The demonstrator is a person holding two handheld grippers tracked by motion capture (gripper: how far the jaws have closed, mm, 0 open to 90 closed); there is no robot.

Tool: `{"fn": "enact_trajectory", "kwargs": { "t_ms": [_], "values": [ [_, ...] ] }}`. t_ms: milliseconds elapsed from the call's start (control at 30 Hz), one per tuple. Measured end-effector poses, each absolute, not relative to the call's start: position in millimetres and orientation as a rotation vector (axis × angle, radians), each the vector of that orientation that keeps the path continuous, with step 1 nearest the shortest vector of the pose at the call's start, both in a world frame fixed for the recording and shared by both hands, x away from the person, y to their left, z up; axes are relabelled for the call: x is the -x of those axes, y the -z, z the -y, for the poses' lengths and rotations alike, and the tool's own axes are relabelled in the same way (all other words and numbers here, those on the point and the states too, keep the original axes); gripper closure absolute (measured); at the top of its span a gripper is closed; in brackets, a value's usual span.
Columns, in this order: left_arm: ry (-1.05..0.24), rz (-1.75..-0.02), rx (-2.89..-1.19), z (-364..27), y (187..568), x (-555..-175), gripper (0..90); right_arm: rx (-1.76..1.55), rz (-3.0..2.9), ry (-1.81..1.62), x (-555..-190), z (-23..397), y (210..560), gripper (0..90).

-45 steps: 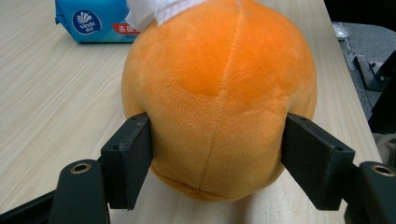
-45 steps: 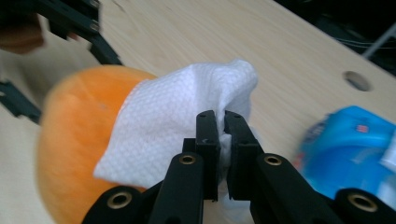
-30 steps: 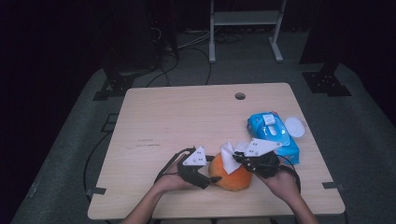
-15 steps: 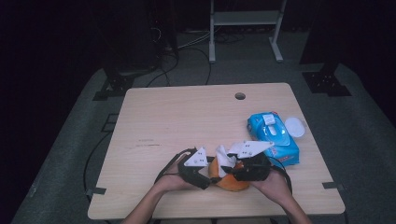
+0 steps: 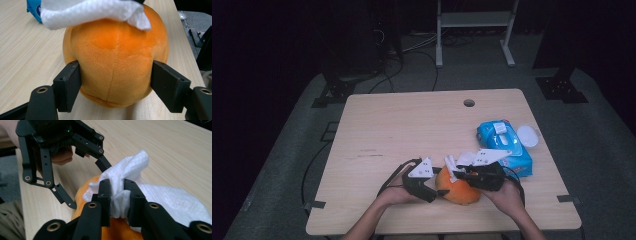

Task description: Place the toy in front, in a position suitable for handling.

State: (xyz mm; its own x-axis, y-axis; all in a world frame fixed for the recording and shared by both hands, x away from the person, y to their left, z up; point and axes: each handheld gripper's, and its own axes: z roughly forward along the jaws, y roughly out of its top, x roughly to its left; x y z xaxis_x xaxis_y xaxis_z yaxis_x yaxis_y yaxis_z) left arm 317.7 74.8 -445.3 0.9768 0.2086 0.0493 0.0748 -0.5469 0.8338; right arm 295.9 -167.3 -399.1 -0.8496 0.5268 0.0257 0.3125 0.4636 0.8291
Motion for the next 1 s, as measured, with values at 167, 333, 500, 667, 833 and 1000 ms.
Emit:
{"fn": "enact_trajectory", "kwargs": {
  "t_ms": [167, 333, 500, 667, 833, 1000],
  "values": [
    [-0.174, -0.202, -2.154, -75.7, 446.6, -318.3, 26.3, -0.744, -2.467, -1.356, -295.4, 175.1, 393.3, 80.9],
    [-0.187, -0.19, -2.161, -71.9, 445.1, -315.8, 26.3, -0.728, -2.467, -1.361, -290.7, 170.8, 392.2, 82.0],
    [-0.18, -0.19, -2.164, -73.3, 446.8, -316.0, 27.0, -0.643, -2.483, -1.305, -285.5, 154.7, 392.4, 82.1],
    [-0.172, -0.197, -2.157, -74.1, 448.3, -316.9, 27.1, -0.727, -2.46, -1.289, -294.9, 171.6, 394.8, 82.2],
    [-0.17, -0.197, -2.154, -74.3, 449.0, -317.2, 27.1, -0.815, -2.439, -1.252, -299.8, 191.4, 399.1, 82.3],
    [-0.177, -0.192, -2.174, -74.2, 450.5, -317.6, 27.1, -0.793, -2.443, -1.322, -293.3, 185.9, 396.5, 82.3]
  ]
}}
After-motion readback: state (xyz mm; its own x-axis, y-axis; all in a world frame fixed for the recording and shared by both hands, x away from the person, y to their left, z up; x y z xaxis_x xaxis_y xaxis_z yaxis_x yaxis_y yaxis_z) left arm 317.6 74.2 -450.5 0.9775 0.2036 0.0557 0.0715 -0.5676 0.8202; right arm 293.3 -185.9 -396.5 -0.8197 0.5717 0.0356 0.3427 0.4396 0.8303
